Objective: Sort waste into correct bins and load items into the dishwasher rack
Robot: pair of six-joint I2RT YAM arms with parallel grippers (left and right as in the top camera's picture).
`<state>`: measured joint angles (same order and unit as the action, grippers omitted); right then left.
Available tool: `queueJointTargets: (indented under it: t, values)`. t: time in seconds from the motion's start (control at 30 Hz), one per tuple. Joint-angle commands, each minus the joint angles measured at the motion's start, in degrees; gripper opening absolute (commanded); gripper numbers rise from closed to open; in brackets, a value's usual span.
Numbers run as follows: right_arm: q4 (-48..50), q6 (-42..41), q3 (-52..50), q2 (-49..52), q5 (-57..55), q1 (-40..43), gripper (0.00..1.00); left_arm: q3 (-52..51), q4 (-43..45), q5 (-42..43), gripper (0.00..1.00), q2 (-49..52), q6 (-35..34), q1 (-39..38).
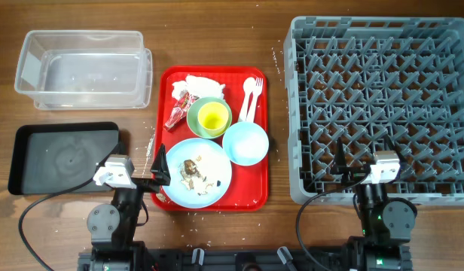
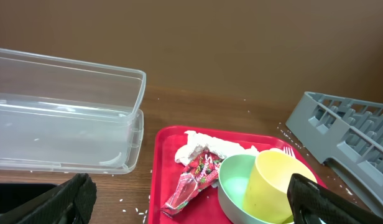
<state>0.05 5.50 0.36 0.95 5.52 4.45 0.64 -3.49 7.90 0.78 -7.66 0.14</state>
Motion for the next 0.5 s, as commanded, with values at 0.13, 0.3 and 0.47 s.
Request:
queueJointTargets:
  t: [0.13,0.3,0.47]
  values:
    - [0.2,0.5,-0.1,-0.4,-0.5,0.3,1.0,-0.3,-0.3,-0.7,1.0,-0.6,-0.3,0.4]
    - [0.2,0.5,-0.1,-0.4,-0.5,0.3,1.0,-0.3,2.2,7.6,1.0,-0.6,-0.3,0.4]
    - [0.2,0.5,-0.1,-0.4,-0.5,0.3,1.0,-0.3,7.3,13.9,1.0,-0.6,-0.4,0.4]
